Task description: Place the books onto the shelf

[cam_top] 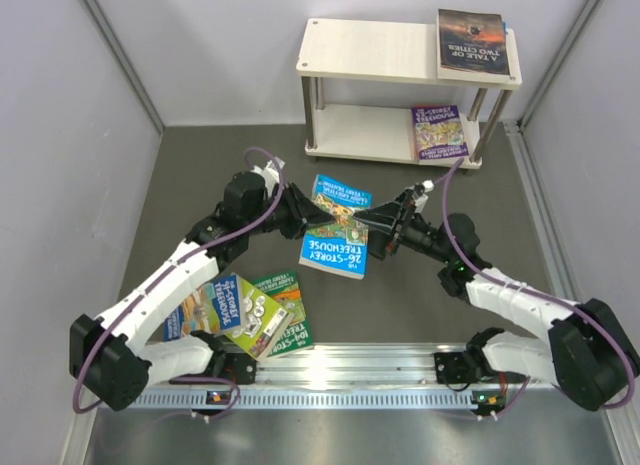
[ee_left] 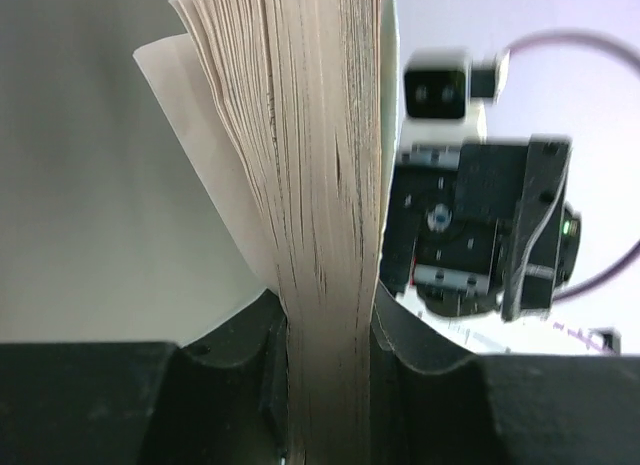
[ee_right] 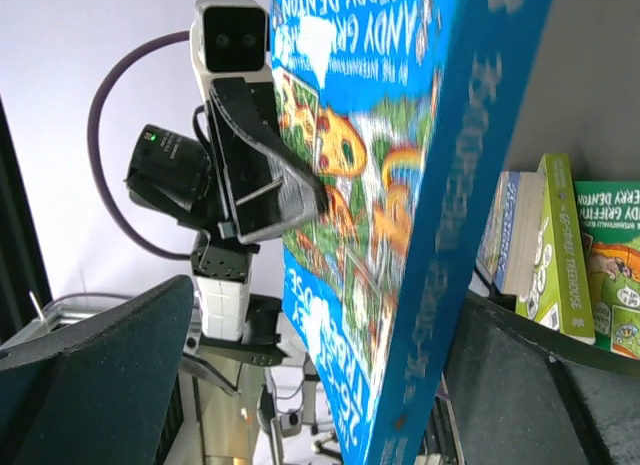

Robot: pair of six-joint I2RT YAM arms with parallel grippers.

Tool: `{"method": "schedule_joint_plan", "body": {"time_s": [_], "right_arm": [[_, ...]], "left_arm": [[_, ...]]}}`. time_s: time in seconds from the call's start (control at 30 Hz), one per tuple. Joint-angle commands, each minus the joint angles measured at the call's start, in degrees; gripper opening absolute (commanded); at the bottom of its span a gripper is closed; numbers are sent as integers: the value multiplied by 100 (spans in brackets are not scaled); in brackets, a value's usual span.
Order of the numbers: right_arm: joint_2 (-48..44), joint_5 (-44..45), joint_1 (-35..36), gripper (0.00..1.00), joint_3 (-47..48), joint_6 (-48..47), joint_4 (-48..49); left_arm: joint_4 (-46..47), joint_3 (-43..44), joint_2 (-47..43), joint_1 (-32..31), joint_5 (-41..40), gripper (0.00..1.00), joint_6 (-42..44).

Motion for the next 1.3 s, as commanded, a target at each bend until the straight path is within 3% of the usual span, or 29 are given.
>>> {"method": "schedule_joint_plan", "body": {"time_s": [0.0, 0.17, 0.27, 0.43, 0.57, 0.73, 0.77, 0.87, 1.0, 1.03, 1.1, 1.13, 1.27], "right_arm": [[-550, 293, 145, 100, 467, -376, -577], [-1006, 943, 409, 99, 432, -184, -1053], [-1104, 1277, 426, 96, 388, 106, -834], [-946, 1427, 418, 72, 818, 90, -1025], [-885, 1603, 418, 41, 1196, -68, -1325], [-657, 1533, 418, 20, 1678, -234, -1571], [-630, 1490, 409, 11, 1811, -348, -1928], [-463, 1279, 348, 0, 2670, -1155, -2737], [-165, 989, 15, 0, 4279, -2536, -4617], [-42, 927, -82, 0, 4865, -2895, -4917], [108, 665, -485, 0, 5430, -3178, -5383], [282, 567, -653, 0, 5981, -3388, -5499], [854, 31, -1653, 0, 7303, -3689, -5825]], "left_arm": [[-144, 629, 55, 125, -862, 0, 175], [-223, 1280, 372, 134, -1213, 0, 166], [-153, 1394, 478, 134, -1257, 0, 139], [-310, 1394, 469, 125, -1512, 0, 78], [-425, 1359, 408, 125, -1696, 0, 78], [-434, 1324, 355, 125, -1680, 0, 87], [-408, 1333, 355, 125, -1645, 0, 139], [-372, 1437, 337, 125, -1451, 0, 323], [-828, 1666, 136, 125, -1556, 52, 719], [-969, 1693, 57, 134, -1748, 74, 772], [-1382, 1728, -189, 134, -1933, 91, 939], [-1522, 1728, -382, 142, -2091, 99, 974], [-2111, 1562, -804, 160, -2355, 99, 1097]]}}
